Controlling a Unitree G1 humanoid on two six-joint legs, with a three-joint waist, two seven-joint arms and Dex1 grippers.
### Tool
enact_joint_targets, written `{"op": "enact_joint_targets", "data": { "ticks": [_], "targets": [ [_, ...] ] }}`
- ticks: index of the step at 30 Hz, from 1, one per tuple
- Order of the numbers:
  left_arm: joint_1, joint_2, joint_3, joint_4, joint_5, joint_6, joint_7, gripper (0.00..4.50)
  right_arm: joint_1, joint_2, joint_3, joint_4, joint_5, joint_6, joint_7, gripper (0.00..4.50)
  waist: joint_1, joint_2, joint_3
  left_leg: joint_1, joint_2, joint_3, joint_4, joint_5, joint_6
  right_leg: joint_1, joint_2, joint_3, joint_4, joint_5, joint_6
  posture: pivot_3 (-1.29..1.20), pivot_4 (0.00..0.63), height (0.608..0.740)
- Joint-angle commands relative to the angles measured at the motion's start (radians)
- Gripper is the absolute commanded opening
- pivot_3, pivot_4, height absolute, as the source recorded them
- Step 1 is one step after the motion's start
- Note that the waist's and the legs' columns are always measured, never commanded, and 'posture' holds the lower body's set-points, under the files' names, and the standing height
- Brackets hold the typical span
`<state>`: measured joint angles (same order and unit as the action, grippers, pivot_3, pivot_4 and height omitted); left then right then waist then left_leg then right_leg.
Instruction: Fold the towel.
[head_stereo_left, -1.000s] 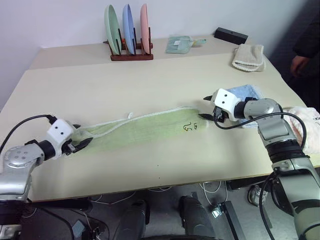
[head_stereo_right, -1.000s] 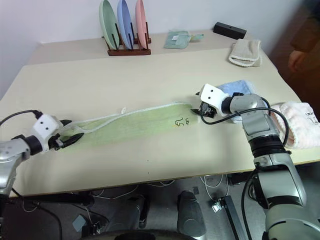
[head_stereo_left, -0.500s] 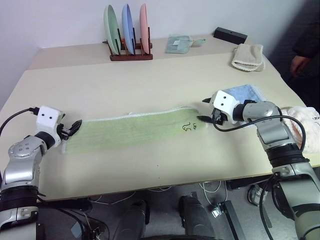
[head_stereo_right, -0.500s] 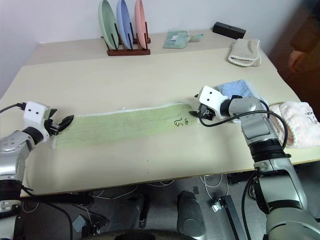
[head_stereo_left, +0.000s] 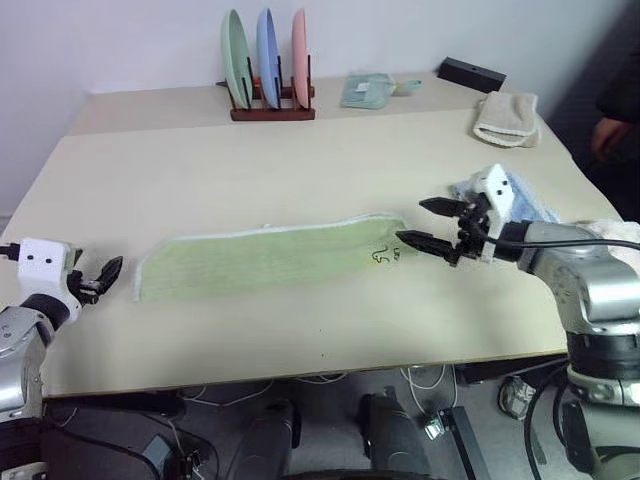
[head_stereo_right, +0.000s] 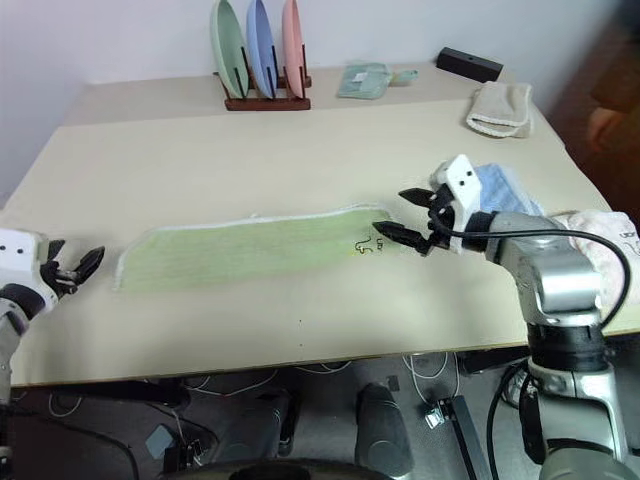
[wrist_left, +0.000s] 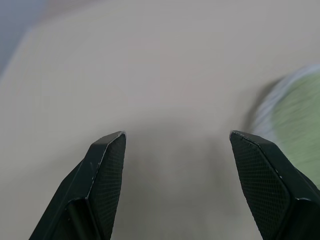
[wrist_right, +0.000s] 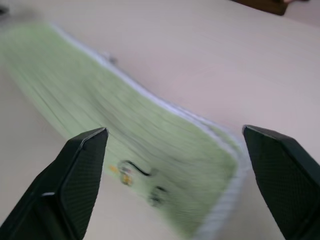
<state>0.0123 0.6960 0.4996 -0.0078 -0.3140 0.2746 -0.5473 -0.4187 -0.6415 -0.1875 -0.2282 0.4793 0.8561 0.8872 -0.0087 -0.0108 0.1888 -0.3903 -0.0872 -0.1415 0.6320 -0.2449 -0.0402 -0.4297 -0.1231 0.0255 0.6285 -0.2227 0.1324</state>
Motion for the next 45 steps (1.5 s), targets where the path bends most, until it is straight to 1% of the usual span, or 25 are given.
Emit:
{"op": "enact_joint_targets", "data": {
  "ticks": [1,3,5,6,9,13,15,19,24,25,27,28,31,32,34,38,42,45],
  "targets": [
    [0.043,-0.009,-0.084,-0.239,-0.061,0.000,-0.088,3.40,0.068,0.076,-0.099,-0.128,0.134,0.234,-0.150,4.48,0.005,-0.002,-0.001,0.000,0.000,0.000,0.000,0.000,0.000,0.000,0.000,0.000,0.000,0.000,0.000,0.00,0.150,0.738],
    [0.058,-0.017,-0.141,-0.315,-0.071,0.022,-0.110,3.40,0.083,0.125,-0.146,-0.150,0.175,0.337,-0.236,4.48,0.005,-0.002,-0.001,0.000,-0.001,0.000,0.000,0.000,0.000,0.001,-0.001,0.000,-0.001,0.000,0.000,0.00,0.150,0.738],
    [0.065,-0.025,-0.237,-0.398,-0.075,0.049,-0.136,3.40,0.103,0.188,-0.197,-0.175,0.200,0.433,-0.327,4.48,0.004,-0.001,-0.001,0.000,-0.001,0.001,0.000,0.000,0.000,0.001,-0.001,0.000,-0.001,0.000,0.000,0.00,0.150,0.738],
    [0.065,-0.028,-0.292,-0.432,-0.071,0.051,-0.155,3.40,0.108,0.231,-0.230,-0.185,0.214,0.483,-0.373,4.48,0.003,-0.001,-0.001,0.000,-0.001,0.001,0.000,0.000,0.000,0.001,-0.001,0.000,-0.001,0.000,0.000,0.00,0.150,0.738],
    [0.049,-0.041,-0.399,-0.483,-0.065,0.073,-0.175,3.40,0.087,0.352,-0.318,-0.202,0.227,0.602,-0.492,4.48,-0.004,-0.001,-0.002,0.000,-0.001,0.001,0.000,0.000,0.000,0.001,0.000,0.000,-0.001,0.000,0.000,0.00,0.150,0.738],
    [0.016,-0.073,-0.476,-0.525,-0.082,0.108,-0.172,3.40,0.030,0.493,-0.419,-0.191,0.189,0.711,-0.623,4.48,-0.005,0.000,-0.002,0.001,-0.001,0.001,-0.001,0.000,0.000,0.000,0.001,0.000,0.000,0.000,0.000,0.00,0.150,0.738],
    [0.006,-0.082,-0.495,-0.534,-0.087,0.117,-0.173,3.40,-0.005,0.549,-0.467,-0.175,0.173,0.736,-0.669,4.48,-0.006,0.000,-0.002,0.001,-0.001,0.001,-0.001,0.000,0.000,0.000,0.001,0.000,0.000,0.000,0.000,0.00,0.150,0.738],
    [-0.012,-0.101,-0.519,-0.535,-0.088,0.127,-0.172,3.40,-0.143,0.674,-0.600,-0.076,0.116,0.736,-0.784,4.48,-0.007,0.000,-0.002,0.001,-0.001,0.001,0.000,0.000,0.000,0.000,0.001,0.000,0.000,0.000,-0.001,0.00,0.150,0.738],
    [-0.021,-0.118,-0.523,-0.532,-0.083,0.126,-0.157,3.40,-0.254,0.760,-0.721,0.038,0.056,0.656,-0.920,4.48,-0.009,0.000,-0.002,0.001,-0.001,0.001,-0.001,0.000,0.000,0.000,0.002,0.000,0.000,0.000,-0.001,0.00,0.150,0.738],
    [-0.020,-0.122,-0.522,-0.533,-0.083,0.126,-0.153,3.40,-0.264,0.767,-0.733,0.049,0.057,0.647,-0.931,4.24,-0.009,0.000,-0.002,0.001,-0.001,0.001,-0.001,0.000,0.000,0.000,0.002,0.000,0.000,0.000,-0.001,0.00,0.150,0.738],
    [-0.009,-0.125,-0.525,-0.541,-0.081,0.126,-0.150,3.40,-0.263,0.768,-0.725,0.047,0.061,0.634,-0.942,3.60,-0.007,0.000,-0.003,0.001,-0.001,0.001,-0.001,0.000,0.000,0.000,0.002,0.000,0.000,0.000,-0.001,0.00,0.150,0.738],
    [-0.004,-0.126,-0.528,-0.545,-0.079,0.126,-0.149,3.40,-0.259,0.767,-0.719,0.044,0.064,0.625,-0.948,3.17,-0.008,0.001,-0.002,0.001,-0.001,0.001,-0.001,0.000,0.000,0.001,0.002,0.000,0.000,0.000,-0.001,0.00,0.150,0.738],
    [0.004,-0.129,-0.536,-0.542,-0.074,0.120,-0.147,3.40,-0.251,0.753,-0.716,0.036,0.074,0.606,-0.962,1.53,-0.010,0.001,-0.002,0.001,-0.001,0.001,-0.001,0.000,0.000,0.000,0.002,0.000,0.000,0.000,-0.001,0.00,0.150,0.738],
    [0.004,-0.134,-0.539,-0.539,-0.074,0.118,-0.145,3.40,-0.252,0.743,-0.718,0.026,0.080,0.606,-0.963,1.10,-0.011,0.001,-0.002,0.001,-0.001,0.001,-0.001,0.000,0.000,0.000,0.002,0.000,0.000,0.000,-0.001,0.00,0.150,0.738],
    [0.000,-0.141,-0.543,-0.532,-0.073,0.117,-0.143,3.40,-0.255,0.722,-0.720,0.004,0.090,0.609,-0.964,0.02,-0.011,0.001,-0.002,0.001,-0.001,0.001,-0.001,0.000,0.000,0.000,0.002,0.000,0.000,0.000,-0.001,0.00,0.150,0.738],
    [-0.013,-0.151,-0.551,-0.510,-0.065,0.108,-0.145,3.40,-0.241,0.648,-0.692,-0.051,0.103,0.633,-0.944,0.02,-0.007,0.002,-0.002,0.001,-0.001,0.001,-0.001,0.000,0.000,0.000,0.002,0.000,0.000,0.000,-0.001,0.00,0.150,0.738],
    [-0.048,-0.154,-0.559,-0.446,-0.052,0.082,-0.165,3.40,-0.193,0.406,-0.566,-0.093,0.107,0.612,-0.840,0.02,-0.005,0.003,-0.001,0.001,-0.001,0.001,-0.001,0.000,0.000,0.001,0.002,0.000,-0.001,0.000,-0.001,0.00,0.150,0.738],
    [-0.067,-0.157,-0.565,-0.412,-0.043,0.064,-0.175,3.40,-0.178,0.292,-0.456,-0.114,0.131,0.584,-0.750,0.02,-0.013,0.003,-0.001,0.001,-0.001,0.002,-0.001,0.000,0.001,0.001,0.002,0.000,-0.002,0.000,-0.001,0.00,0.150,0.738]
  ]
}}
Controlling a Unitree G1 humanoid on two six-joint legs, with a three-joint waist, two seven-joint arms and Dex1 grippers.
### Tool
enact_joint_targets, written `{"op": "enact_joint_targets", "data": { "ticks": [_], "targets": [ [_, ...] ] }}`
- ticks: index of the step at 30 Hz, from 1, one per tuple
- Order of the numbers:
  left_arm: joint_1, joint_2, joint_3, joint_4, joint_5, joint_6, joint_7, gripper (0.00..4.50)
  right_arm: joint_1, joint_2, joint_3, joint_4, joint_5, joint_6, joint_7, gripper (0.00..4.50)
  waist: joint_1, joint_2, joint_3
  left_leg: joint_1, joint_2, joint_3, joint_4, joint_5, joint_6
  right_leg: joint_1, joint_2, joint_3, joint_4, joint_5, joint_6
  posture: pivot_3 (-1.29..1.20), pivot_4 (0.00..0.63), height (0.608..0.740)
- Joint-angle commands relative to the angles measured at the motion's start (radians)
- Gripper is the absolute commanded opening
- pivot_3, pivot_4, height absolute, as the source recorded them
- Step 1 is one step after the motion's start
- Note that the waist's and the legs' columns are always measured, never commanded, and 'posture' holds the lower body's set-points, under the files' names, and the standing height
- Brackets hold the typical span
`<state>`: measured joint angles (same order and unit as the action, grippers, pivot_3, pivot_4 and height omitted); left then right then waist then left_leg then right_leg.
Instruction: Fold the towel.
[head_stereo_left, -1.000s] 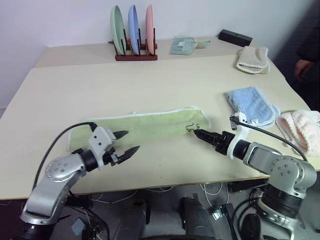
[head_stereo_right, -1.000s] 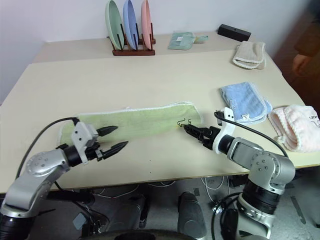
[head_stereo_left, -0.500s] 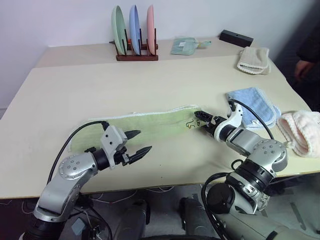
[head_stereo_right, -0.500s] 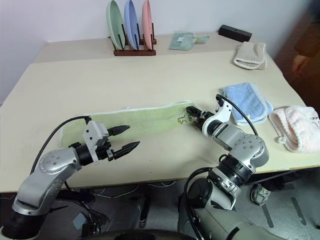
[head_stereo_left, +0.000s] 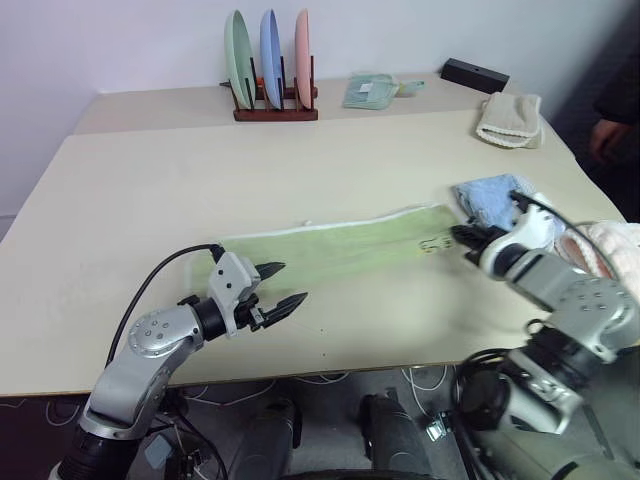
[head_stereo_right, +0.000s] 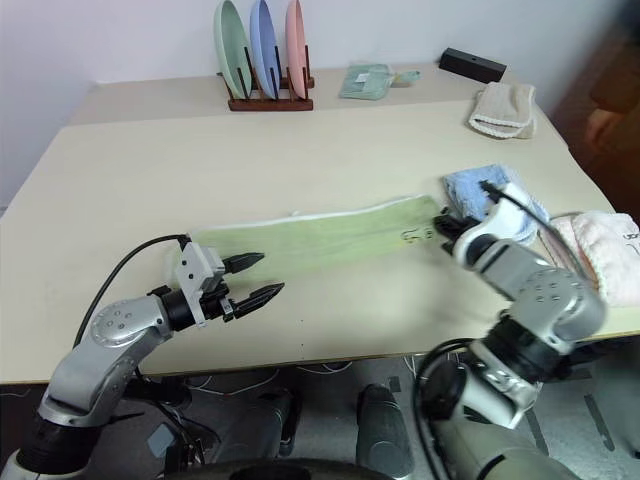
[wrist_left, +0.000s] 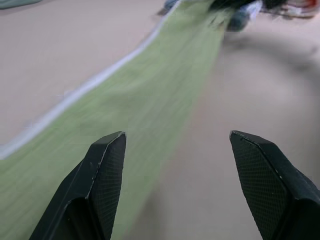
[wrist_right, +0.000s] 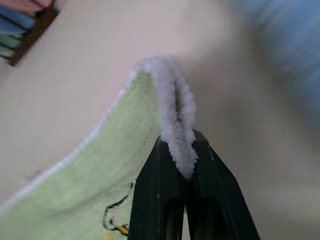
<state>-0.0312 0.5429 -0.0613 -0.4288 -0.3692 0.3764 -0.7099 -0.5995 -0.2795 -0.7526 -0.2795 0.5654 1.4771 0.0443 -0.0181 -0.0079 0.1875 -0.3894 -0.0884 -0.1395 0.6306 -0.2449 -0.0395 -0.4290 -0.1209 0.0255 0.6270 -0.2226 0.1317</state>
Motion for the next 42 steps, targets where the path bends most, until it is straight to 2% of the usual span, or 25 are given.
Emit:
{"op": "enact_joint_targets", "data": {
  "ticks": [1,5,8,10,16,23,25,28,30,31,35,38,41,42],
  "targets": [
    [-0.032,-0.006,-0.006,0.018,0.016,-0.042,-0.014,3.40,0.021,-0.125,0.192,-0.090,0.048,-0.067,0.146,0.02,-0.007,0.000,0.000,0.000,0.001,0.000,0.000,0.000,0.000,0.000,0.001,0.000,0.000,0.000,0.000,0.00,0.150,0.738],
    [-0.048,-0.016,-0.010,0.030,0.024,-0.050,-0.014,3.40,0.075,-0.270,0.461,-0.176,0.024,-0.198,0.292,0.02,-0.019,0.000,0.000,0.000,0.001,0.000,0.000,-0.001,0.001,0.000,0.001,0.000,0.000,0.000,0.000,0.00,0.150,0.738],
    [-0.047,-0.023,-0.008,0.027,0.029,-0.050,-0.008,3.40,0.080,-0.315,0.640,-0.231,0.011,-0.280,0.374,0.02,-0.021,0.000,0.000,0.000,0.001,0.000,0.000,-0.001,0.001,0.000,0.001,0.000,-0.001,0.000,0.000,0.00,0.150,0.738],
    [-0.042,-0.026,-0.006,0.019,0.031,-0.049,-0.003,3.40,0.076,-0.300,0.734,-0.236,-0.006,-0.311,0.388,0.02,-0.019,0.000,0.000,-0.001,0.001,0.000,0.000,-0.001,0.001,0.000,0.001,0.000,-0.001,0.000,0.000,0.00,0.150,0.738],
    [-0.027,-0.041,-0.006,-0.010,0.038,-0.035,0.024,3.40,0.081,-0.207,0.915,-0.144,-0.096,-0.381,0.349,0.02,-0.001,-0.001,0.000,-0.001,0.001,-0.001,0.000,-0.001,0.001,0.000,0.001,0.000,-0.003,0.000,0.000,0.00,0.150,0.738],
    [0.001,-0.035,-0.006,-0.043,0.036,-0.021,0.038,3.40,0.100,-0.190,0.968,-0.117,-0.127,-0.415,0.379,0.02,0.007,-0.001,0.000,-0.002,0.001,-0.001,0.000,-0.001,0.001,0.001,0.001,0.000,-0.007,0.000,0.000,0.00,0.150,0.738],
    [0.001,-0.034,-0.007,-0.044,0.037,-0.018,0.039,3.40,0.106,-0.188,0.966,-0.124,-0.120,-0.412,0.391,0.62,0.007,-0.001,0.000,-0.002,0.001,-0.001,0.000,-0.001,0.001,0.001,0.001,0.000,-0.007,0.000,0.000,0.00,0.150,0.738],
    [-0.001,-0.033,-0.002,-0.045,0.035,-0.012,0.040,3.40,0.125,-0.225,0.944,-0.173,-0.101,-0.430,0.445,1.80,0.006,-0.001,0.000,-0.001,0.001,-0.001,0.000,-0.001,0.001,0.001,0.001,0.000,-0.007,0.000,0.000,0.00,0.150,0.738],
    [0.003,-0.031,0.007,-0.045,0.031,-0.009,0.042,3.40,0.141,-0.274,0.897,-0.215,-0.068,-0.453,0.511,2.90,0.008,-0.001,0.000,-0.002,0.001,-0.001,0.000,-0.001,0.001,0.001,0.001,0.000,-0.007,0.000,0.000,0.00,0.150,0.738],
    [0.007,-0.029,0.013,-0.045,0.029,-0.009,0.042,3.40,0.146,-0.296,0.869,-0.228,-0.048,-0.464,0.541,3.28,0.009,-0.001,0.000,-0.002,0.001,-0.001,0.000,-0.001,0.001,0.001,0.001,0.000,-0.007,0.000,0.000,0.00,0.150,0.738],
    [0.023,-0.036,0.034,-0.045,0.014,0.000,0.058,3.40,0.124,-0.316,0.715,-0.206,0.059,-0.480,0.606,3.28,0.007,-0.001,0.000,-0.002,0.001,-0.001,0.000,-0.001,0.001,0.002,0.001,0.000,-0.009,0.001,0.001,0.00,0.150,0.738],
    [0.027,-0.041,0.039,-0.037,0.011,0.002,0.066,3.40,0.071,-0.287,0.689,-0.070,0.003,-0.534,0.557,2.47,0.003,-0.001,0.000,-0.001,0.001,-0.001,0.000,-0.001,0.001,0.002,0.002,-0.001,-0.008,0.001,0.000,0.00,0.150,0.738],
    [0.030,-0.062,0.035,-0.035,0.004,0.009,0.084,3.40,0.058,-0.285,0.781,0.046,-0.120,-0.668,0.556,1.09,0.006,-0.001,0.000,-0.001,0.001,0.000,0.000,-0.001,0.001,0.002,0.002,-0.001,-0.009,0.001,0.000,0.00,0.150,0.738],
    [0.031,-0.076,0.038,-0.035,-0.006,0.015,0.095,3.40,0.054,-0.269,0.808,0.091,-0.155,-0.716,0.553,0.50,0.007,-0.001,0.000,-0.001,0.001,0.000,0.000,-0.001,0.001,0.002,0.002,-0.001,-0.009,0.001,0.000,0.00,0.150,0.738]
  ]
}}
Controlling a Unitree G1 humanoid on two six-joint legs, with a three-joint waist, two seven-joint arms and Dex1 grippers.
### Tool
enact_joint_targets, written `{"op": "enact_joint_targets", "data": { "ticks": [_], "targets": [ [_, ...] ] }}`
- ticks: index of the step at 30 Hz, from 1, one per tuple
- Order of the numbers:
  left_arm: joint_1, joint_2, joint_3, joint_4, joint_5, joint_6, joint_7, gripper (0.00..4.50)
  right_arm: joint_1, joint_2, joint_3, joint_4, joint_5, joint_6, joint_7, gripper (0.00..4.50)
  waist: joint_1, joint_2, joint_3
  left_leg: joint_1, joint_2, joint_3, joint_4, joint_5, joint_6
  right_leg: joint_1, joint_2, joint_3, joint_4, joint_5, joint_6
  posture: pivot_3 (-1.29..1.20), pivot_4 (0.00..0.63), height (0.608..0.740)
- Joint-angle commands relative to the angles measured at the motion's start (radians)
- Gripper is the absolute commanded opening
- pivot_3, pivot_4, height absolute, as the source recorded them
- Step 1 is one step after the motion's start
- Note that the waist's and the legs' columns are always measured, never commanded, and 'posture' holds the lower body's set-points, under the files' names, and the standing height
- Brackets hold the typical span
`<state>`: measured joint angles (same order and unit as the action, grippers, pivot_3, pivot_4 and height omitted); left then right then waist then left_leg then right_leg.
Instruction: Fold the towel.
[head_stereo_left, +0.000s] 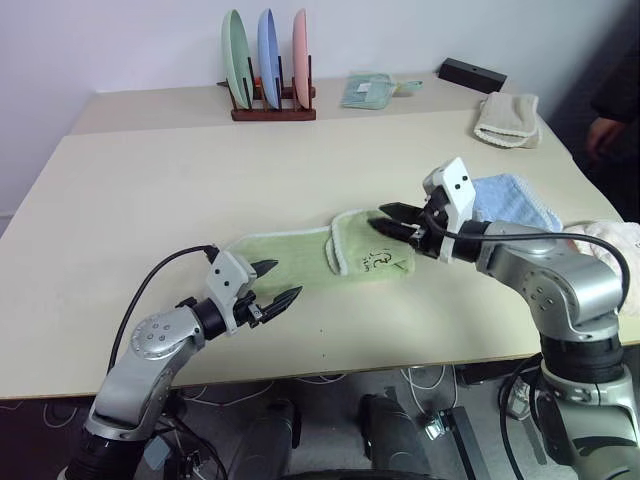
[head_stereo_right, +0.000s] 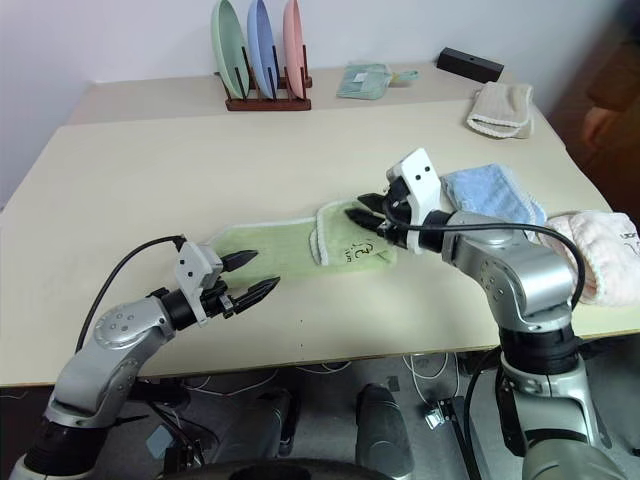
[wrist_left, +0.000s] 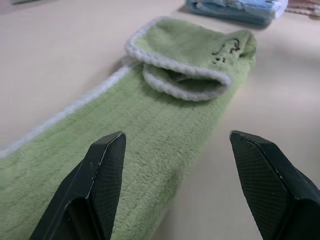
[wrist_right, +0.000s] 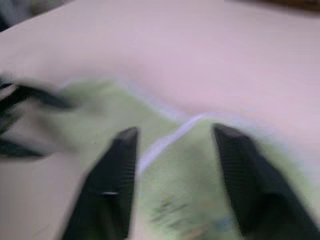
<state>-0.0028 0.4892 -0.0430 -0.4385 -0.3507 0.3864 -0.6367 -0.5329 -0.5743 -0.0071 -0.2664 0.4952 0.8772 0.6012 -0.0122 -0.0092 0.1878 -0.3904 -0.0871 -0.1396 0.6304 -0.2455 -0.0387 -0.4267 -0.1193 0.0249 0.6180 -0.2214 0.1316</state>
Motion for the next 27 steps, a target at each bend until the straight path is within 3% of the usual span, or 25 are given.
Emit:
{"op": "enact_joint_targets", "data": {
  "ticks": [1,5,12,19,22,26,27],
  "targets": [
    [0.003,-0.032,0.023,-0.025,-0.031,0.009,0.029,3.40,-0.017,0.040,0.079,0.110,-0.107,-0.149,-0.005,0.04,0.000,0.000,0.000,0.000,0.000,0.000,0.000,0.000,0.000,0.000,0.000,0.000,0.000,0.000,0.000,0.00,0.150,0.738],
    [0.016,-0.056,0.028,-0.038,-0.040,0.028,0.058,3.40,0.002,0.114,0.181,0.277,-0.209,-0.310,0.021,0.04,-0.003,0.000,0.000,0.000,0.000,0.000,0.000,0.000,0.000,0.000,0.000,0.000,0.000,0.000,0.000,0.00,0.150,0.738],
    [0.052,-0.061,0.060,-0.068,-0.056,0.042,0.090,3.40,0.084,0.089,0.280,0.313,-0.312,-0.381,0.103,0.04,0.000,-0.001,-0.001,0.000,0.000,0.000,0.000,0.000,0.000,0.000,0.000,0.000,0.000,0.001,0.000,0.00,0.150,0.738],
    [0.120,-0.061,0.100,-0.125,-0.084,0.069,0.127,3.40,0.053,0.086,0.157,0.238,-0.269,-0.426,0.106,0.04,0.002,-0.001,-0.001,0.000,0.000,-0.001,0.000,0.000,0.000,0.001,0.000,0.000,-0.001,0.001,0.000,0.00,0.150,0.738],
    [0.190,-0.068,0.159,-0.184,-0.153,0.132,0.159,3.40,0.023,0.029,0.130,0.178,-0.262,-0.484,0.178,0.93,-0.001,-0.001,0.000,0.000,0.000,0.000,0.000,0.000,0.000,0.000,0.000,0.001,-0.001,0.001,0.000,0.00,0.150,0.738],
    [0.292,-0.146,0.281,-0.269,-0.395,0.255,0.264,4.50,-0.001,-0.057,0.156,0.091,-0.238,-0.523,0.333,2.75,-0.002,-0.001,0.000,0.000,0.001,0.000,0.000,0.000,0.000,0.000,0.000,0.000,-0.002,0.001,0.000,0.00,0.150,0.738],
    [0.305,-0.165,0.298,-0.283,-0.440,0.273,0.295,4.50,-0.001,-0.066,0.163,0.068,-0.220,-0.522,0.370,3.25,0.000,-0.001,0.000,0.000,0.001,-0.001,0.000,0.000,0.000,0.000,0.000,0.000,-0.001,0.001,0.000,0.00,0.150,0.738]
  ]
}}
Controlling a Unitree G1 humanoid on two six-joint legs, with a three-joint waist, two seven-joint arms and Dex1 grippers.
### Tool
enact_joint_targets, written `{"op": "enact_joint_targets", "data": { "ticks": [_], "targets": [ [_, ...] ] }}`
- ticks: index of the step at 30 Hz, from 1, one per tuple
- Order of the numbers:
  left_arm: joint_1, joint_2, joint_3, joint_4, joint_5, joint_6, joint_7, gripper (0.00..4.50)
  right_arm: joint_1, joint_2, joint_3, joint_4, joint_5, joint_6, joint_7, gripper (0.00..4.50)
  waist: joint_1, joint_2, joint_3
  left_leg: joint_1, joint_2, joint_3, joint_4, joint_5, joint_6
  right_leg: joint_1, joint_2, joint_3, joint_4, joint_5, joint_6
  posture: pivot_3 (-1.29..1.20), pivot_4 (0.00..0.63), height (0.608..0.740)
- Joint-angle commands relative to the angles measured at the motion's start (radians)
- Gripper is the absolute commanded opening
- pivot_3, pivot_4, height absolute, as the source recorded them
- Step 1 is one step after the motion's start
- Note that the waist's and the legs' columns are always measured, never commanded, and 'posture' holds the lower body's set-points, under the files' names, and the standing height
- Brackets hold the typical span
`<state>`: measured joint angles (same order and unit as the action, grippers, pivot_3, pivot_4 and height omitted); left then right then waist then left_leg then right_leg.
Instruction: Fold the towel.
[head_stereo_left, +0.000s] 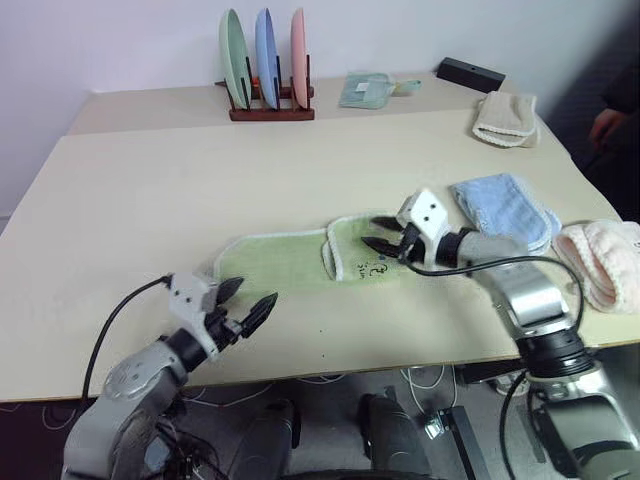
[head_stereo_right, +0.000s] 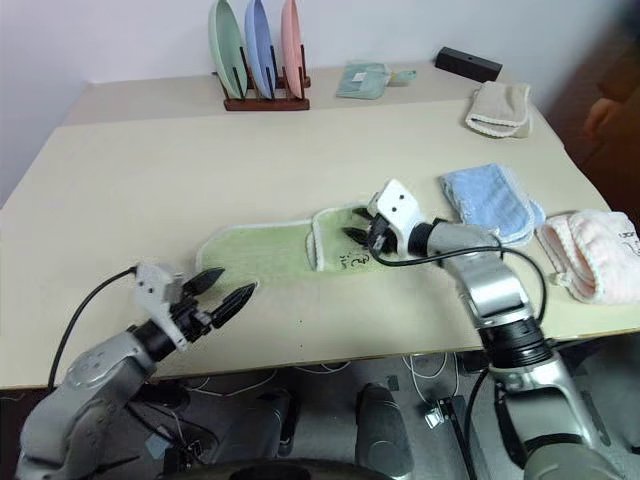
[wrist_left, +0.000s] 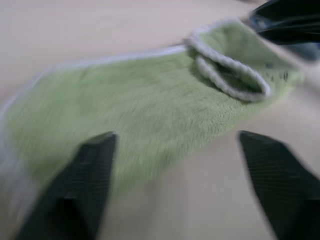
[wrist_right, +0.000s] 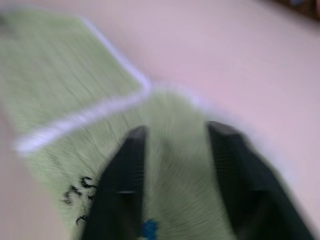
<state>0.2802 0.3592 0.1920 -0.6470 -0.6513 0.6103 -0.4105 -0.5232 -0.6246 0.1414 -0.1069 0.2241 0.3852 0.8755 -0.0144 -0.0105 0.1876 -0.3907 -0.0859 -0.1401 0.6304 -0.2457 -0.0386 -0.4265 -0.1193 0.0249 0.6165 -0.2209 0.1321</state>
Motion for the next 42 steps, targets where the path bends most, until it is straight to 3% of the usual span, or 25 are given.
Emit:
{"op": "enact_joint_targets", "data": {
  "ticks": [1,2,3,5,11,15,20,23,30,34,42],
  "targets": [
    [0.030,-0.048,0.075,-0.084,-0.176,0.070,0.099,4.50,-0.010,-0.020,0.020,-0.110,0.067,-0.025,0.123,3.70,0.002,0.000,0.000,0.000,0.000,0.000,0.000,0.000,0.000,0.000,0.000,0.000,0.000,0.000,0.000,0.00,0.150,0.738],
    [0.036,-0.066,0.085,-0.088,-0.205,0.100,0.152,4.50,-0.007,-0.026,0.031,-0.131,0.073,-0.029,0.151,4.22,0.004,-0.001,0.000,0.000,0.001,0.000,0.000,0.000,0.000,0.001,0.000,0.000,0.000,0.000,0.000,0.00,0.150,0.738],
    [0.038,-0.082,0.093,-0.085,-0.224,0.131,0.210,4.50,-0.004,-0.031,0.044,-0.145,0.068,-0.045,0.174,4.44,0.006,-0.001,0.000,0.000,0.003,0.000,0.001,0.000,0.000,0.001,0.000,0.000,0.000,0.000,0.000,0.00,0.150,0.738],
    [0.033,-0.101,0.106,-0.074,-0.259,0.185,0.305,4.50,0.000,-0.033,0.059,-0.153,0.053,-0.076,0.195,4.44,0.007,-0.001,0.000,0.000,0.003,0.000,0.002,0.000,0.000,0.002,0.000,0.000,0.000,0.000,0.000,0.00,0.150,0.738],
    [-0.010,-0.254,0.167,-0.007,-0.567,0.217,0.661,4.50,0.005,0.003,0.081,-0.099,0.002,-0.142,0.166,4.44,0.010,-0.001,-0.001,0.000,0.003,0.000,0.002,0.000,0.000,0.002,0.000,0.000,0.000,0.000,-0.001,0.00,0.150,0.738],
    [-0.086,-0.280,0.166,0.057,-0.667,0.186,0.807,4.50,0.010,0.016,0.085,-0.111,0.000,-0.142,0.165,4.44,0.026,-0.001,-0.001,0.001,0.002,0.001,0.002,0.000,0.000,0.002,0.000,0.000,0.000,0.000,-0.002,0.00,0.150,0.738],
    [-0.169,-0.282,0.138,0.115,-0.690,0.152,0.878,4.50,0.012,0.021,0.091,-0.126,-0.013,-0.132,0.161,4.44,0.029,-0.001,-0.001,0.001,-0.001,0.001,0.003,0.000,-0.001,0.003,0.000,0.000,0.000,0.001,-0.002,0.00,0.150,0.738],
    [-0.210,-0.269,0.121,0.152,-0.682,0.145,0.883,3.71,0.025,0.015,0.091,-0.148,-0.018,-0.123,0.158,4.50,0.030,-0.001,-0.001,0.001,-0.001,0.001,0.003,0.000,-0.001,0.003,0.000,0.000,0.000,0.001,-0.002,0.00,0.150,0.738],
    [-0.245,-0.243,0.110,0.170,-0.670,0.114,0.853,0.17,0.044,0.007,0.079,-0.213,-0.016,-0.069,0.138,4.50,0.029,-0.002,-0.001,0.000,-0.001,0.001,0.002,0.000,-0.001,0.003,0.000,0.000,-0.001,0.001,-0.002,0.00,0.150,0.738],
    [-0.272,-0.198,0.168,0.121,-0.677,0.049,0.779,0.07,0.068,0.000,0.074,-0.255,-0.009,-0.027,0.125,4.50,0.028,-0.002,-0.001,0.000,-0.001,0.000,0.002,0.000,-0.001,0.002,0.000,0.000,-0.001,0.000,-0.003,0.00,0.150,0.738],
    [-0.207,0.174,0.355,0.112,-0.573,0.025,0.490,0.07,0.093,-0.011,0.036,-0.249,0.028,0.029,0.119,4.50,0.025,-0.002,-0.001,0.000,0.000,0.001,0.001,0.000,-0.001,0.001,0.001,0.000,-0.002,-0.001,-0.006,0.00,0.150,0.738]
  ]
}}
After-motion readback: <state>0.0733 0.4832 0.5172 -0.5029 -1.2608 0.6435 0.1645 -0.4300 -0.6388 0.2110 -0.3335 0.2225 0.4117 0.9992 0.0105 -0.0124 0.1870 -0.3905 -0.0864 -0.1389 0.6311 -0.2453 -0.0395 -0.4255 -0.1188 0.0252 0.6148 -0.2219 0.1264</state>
